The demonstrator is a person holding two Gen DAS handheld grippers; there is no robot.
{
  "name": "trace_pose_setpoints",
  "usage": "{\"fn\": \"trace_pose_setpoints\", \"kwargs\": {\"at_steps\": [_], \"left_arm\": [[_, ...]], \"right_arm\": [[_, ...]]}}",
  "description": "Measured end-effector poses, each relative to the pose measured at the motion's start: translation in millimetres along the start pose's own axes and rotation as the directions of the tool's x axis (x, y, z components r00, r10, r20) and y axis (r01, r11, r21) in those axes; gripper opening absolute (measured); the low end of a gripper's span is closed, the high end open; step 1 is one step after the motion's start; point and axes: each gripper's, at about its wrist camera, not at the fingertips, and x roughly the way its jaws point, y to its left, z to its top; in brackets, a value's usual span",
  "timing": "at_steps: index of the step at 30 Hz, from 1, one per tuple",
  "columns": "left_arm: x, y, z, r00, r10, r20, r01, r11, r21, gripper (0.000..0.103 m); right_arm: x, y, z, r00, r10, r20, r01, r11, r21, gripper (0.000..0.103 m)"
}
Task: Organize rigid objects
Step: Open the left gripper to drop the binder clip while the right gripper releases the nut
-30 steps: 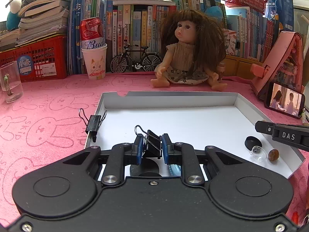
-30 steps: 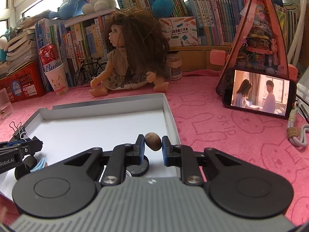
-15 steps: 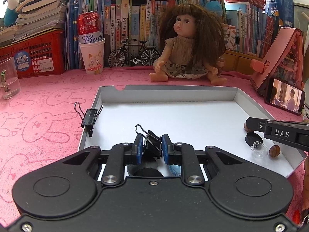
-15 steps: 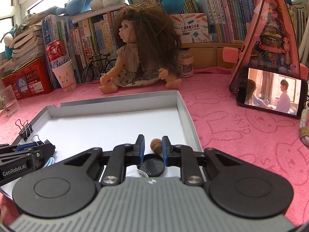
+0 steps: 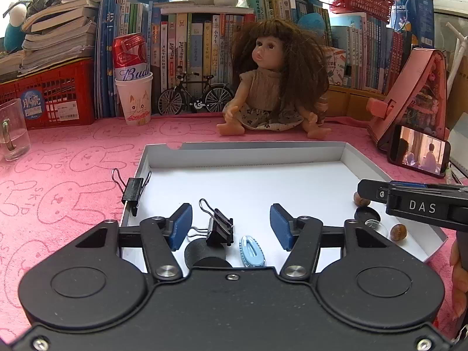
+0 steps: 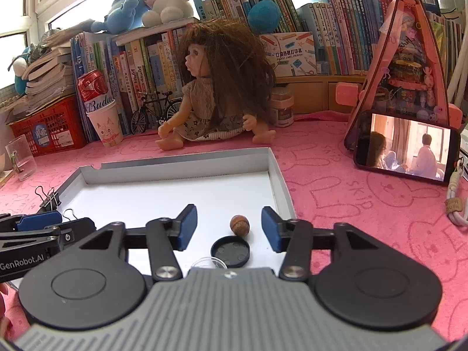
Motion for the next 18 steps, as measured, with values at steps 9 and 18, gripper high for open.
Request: {"fn": "trace_pose_setpoints", "kwargs": {"at_steps": [9,18], "left_arm": [[-19.9,-2.5,3.7,0.999,-0.028,0.025,0.027,0.999,0.021,0.075],[-45.3,-5.0,1.1,0.997,-0.068,0.036,0.066,0.997,0.048,0.080]], "right_arm": [[-17.5,-0.2,1.5,1.000,0.024,0.020,-0.024,1.000,-0.020,0.078],[-43.2,-0.1,-3.9,0.999,0.032,0.043,-0.028,0.996,-0.087,0.083]]}}
